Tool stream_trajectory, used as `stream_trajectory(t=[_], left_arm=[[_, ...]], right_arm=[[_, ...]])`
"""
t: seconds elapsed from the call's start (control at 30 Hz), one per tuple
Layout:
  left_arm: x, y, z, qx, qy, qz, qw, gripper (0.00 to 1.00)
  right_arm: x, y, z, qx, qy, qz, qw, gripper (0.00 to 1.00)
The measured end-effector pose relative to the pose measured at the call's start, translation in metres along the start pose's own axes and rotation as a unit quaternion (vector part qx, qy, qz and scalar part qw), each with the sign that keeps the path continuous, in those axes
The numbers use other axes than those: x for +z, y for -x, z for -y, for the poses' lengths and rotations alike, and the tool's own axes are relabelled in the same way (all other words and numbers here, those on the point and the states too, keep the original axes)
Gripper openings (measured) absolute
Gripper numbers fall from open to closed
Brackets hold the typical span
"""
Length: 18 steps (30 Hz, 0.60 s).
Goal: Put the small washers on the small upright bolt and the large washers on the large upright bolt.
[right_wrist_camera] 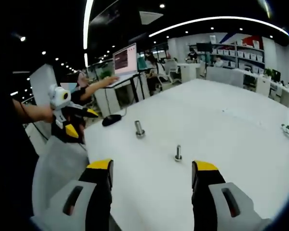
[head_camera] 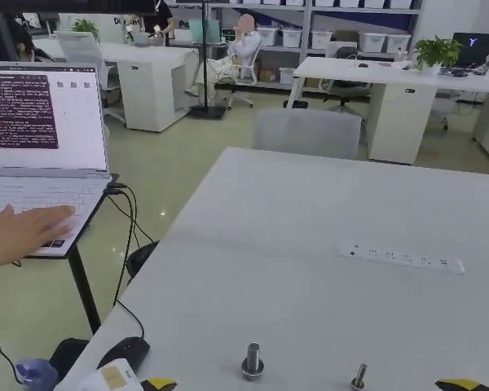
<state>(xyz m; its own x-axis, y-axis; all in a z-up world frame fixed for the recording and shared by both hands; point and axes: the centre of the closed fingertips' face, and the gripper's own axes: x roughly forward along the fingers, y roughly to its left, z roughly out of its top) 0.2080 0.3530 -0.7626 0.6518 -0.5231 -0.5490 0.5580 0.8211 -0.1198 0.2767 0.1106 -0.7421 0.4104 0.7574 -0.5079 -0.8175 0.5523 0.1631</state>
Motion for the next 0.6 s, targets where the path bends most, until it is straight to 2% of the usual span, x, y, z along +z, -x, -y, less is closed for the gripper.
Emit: stream_trajectory(t=[0.37,0.43,0.6], left_arm=[[-0.023,0.010,0.002,0.021,0.015,0.000,0.9997,0.85],[-0.027,0.011,0.004,0.022,0.015,-0.003,0.9996,0.85],[-0.031,0.014,0.003,0.023,0.024,-0.005,0.9994,0.86]], right_arm=[[-0.035,0.013,-0.017,0.001,0.004,-0.013,0.9999,0.81],[-0.039,0.016,-0.020,0.003,-0.005,-0.011,0.9999,0.83],[-0.043,0.022,-0.027,0.007,-0.001,-0.004,1.0000,0.88]])
